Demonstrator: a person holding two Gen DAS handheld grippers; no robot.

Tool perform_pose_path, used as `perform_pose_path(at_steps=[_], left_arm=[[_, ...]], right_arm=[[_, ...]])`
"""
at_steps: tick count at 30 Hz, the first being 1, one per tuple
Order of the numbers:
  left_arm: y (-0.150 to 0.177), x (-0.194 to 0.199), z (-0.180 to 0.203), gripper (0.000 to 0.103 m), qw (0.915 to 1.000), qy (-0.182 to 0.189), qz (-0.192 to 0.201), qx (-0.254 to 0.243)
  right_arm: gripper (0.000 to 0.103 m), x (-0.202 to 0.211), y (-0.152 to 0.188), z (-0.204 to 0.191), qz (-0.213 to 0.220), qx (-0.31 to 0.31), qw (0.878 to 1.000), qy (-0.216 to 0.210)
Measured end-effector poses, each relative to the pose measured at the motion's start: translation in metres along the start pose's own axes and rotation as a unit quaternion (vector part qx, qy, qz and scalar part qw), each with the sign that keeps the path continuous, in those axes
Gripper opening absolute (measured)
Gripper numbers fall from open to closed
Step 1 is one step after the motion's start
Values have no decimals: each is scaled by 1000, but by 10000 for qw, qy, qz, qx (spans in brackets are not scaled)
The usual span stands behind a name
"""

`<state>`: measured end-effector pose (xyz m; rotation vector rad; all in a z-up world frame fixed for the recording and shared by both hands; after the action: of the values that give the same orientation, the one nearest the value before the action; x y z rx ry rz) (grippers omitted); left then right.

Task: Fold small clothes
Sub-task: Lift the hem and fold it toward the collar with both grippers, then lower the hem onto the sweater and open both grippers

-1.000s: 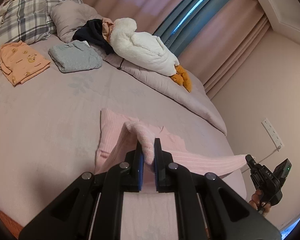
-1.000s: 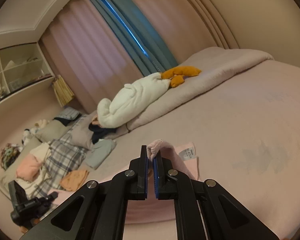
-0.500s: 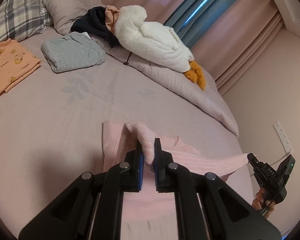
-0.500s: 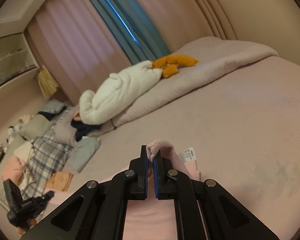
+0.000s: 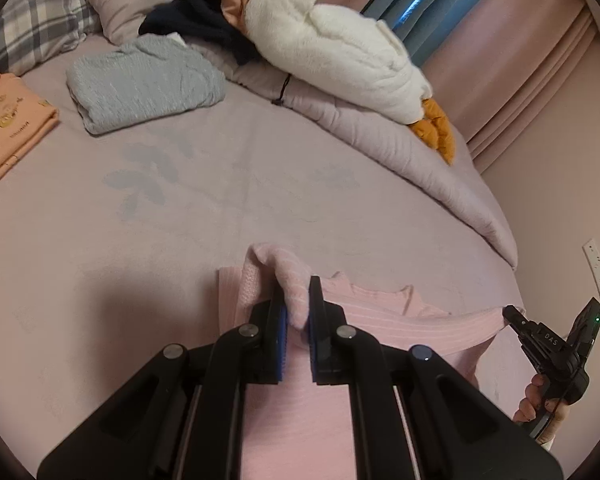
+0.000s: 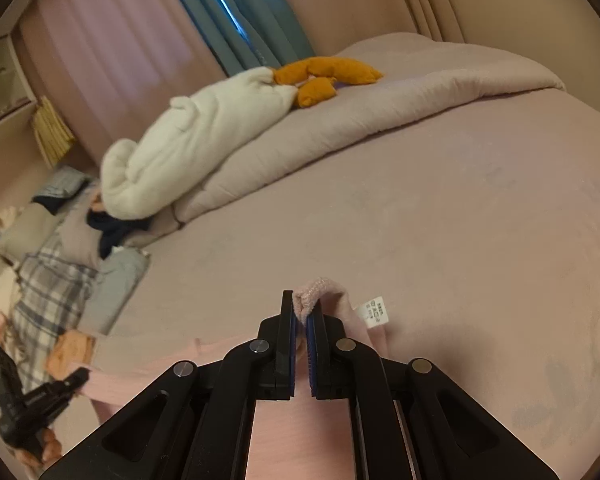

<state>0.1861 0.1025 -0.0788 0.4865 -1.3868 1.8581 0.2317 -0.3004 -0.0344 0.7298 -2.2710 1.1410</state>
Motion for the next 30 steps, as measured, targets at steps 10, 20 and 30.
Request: perform_pose_path(at_steps=[10, 20, 30], left_arm=[[-7, -57, -15, 12, 9983, -372, -442, 9], [-12, -53, -20, 45, 9982, -543, -145, -201], [-16, -18, -21, 72, 9984, -534, 76, -163]], right_arm=[[6, -62, -3, 14, -533, -79, 9970, 549], [6, -76, -10, 28, -583, -409, 9956, 611], [47, -44, -30, 14, 134, -145, 9970, 743]])
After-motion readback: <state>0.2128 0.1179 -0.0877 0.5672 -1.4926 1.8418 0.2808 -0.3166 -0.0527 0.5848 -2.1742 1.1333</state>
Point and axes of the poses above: each gripper's, at about its wrist camera, not at the fingertips, and x roughly against the way its jaws point, z to its right, y to its underside, the point moved 2 cm from there along -x, roughly the way its jaws point, and after that the axes turned 13 degrees about -x, right-handed, at the moved point
